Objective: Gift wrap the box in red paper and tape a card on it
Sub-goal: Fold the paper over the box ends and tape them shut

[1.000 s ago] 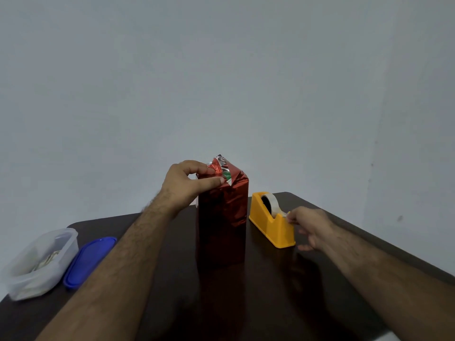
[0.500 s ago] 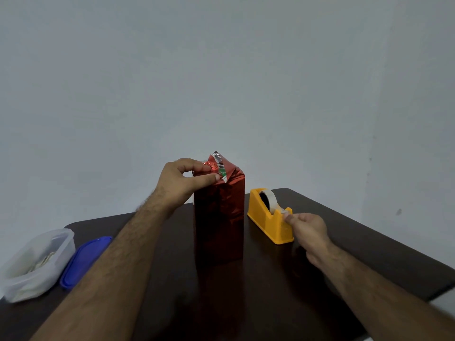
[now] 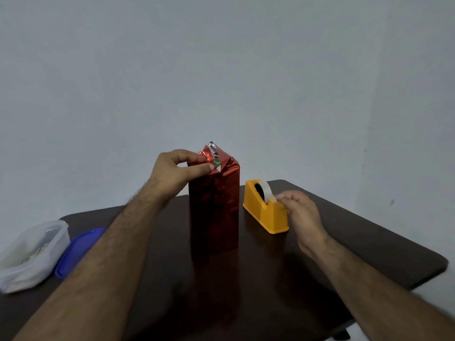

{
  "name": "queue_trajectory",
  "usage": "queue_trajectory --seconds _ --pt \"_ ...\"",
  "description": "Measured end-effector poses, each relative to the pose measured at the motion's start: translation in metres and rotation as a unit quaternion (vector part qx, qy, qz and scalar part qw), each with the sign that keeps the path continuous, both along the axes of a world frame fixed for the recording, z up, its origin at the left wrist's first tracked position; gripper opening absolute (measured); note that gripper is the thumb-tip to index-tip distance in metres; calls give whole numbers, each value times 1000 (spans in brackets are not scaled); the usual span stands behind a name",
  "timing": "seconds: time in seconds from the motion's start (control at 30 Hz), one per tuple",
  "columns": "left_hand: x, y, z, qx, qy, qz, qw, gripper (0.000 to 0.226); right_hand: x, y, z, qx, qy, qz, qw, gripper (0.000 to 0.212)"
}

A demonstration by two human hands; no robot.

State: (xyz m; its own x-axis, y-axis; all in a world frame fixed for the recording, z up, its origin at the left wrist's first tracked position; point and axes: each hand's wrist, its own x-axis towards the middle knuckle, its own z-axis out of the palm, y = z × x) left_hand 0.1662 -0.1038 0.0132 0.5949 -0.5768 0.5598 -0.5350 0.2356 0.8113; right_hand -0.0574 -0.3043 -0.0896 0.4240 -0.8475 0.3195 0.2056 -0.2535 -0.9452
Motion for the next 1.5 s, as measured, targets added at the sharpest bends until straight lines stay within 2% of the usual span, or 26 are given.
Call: queue_trajectory --seconds 0.1,0.17,0.23,0.33,0.43,0.53,0.63,0.83,1.17,1.27,1.33,1.4,1.5 --pt "-2 1 1 -2 -1 -3 1000 30 4 18 50 -116 -15 29 993 7" --pt "-5 0 1 3 -2 -7 1000 29 5 33 93 -223 -14 41 974 5" --pt "-4 1 1 -2 -6 -6 1000 29 10 51 137 -306 0 101 947 6" --pt "-3 2 2 -3 -11 -16 1000 27 26 71 189 -355 85 191 911 5" --pt "-2 3 2 10 -18 -17 1000 26 47 83 223 -391 227 216 866 7" --pt "-1 5 2 15 -12 -17 1000 27 71 90 244 -413 371 209 805 15" --pt "-1 4 2 29 -12 -18 999 29 90 99 253 -429 471 188 748 18" --pt "1 2 1 35 -15 -13 999 42 115 106 252 -443 567 142 680 20" --pt "3 0 1 30 -23 -15 999 42 130 104 246 -463 605 117 637 9" --pt "4 0 1 34 -26 -17 999 41 134 106 246 -477 626 85 611 20" --pt "5 0 1 37 -29 -14 999 50 135 107 247 -476 644 73 594 14" --pt "5 -1 1 35 -26 -18 999 49 136 107 249 -464 658 65 589 10" --pt "5 0 0 27 -18 -23 999 42 139 105 249 -453 664 64 591 23"
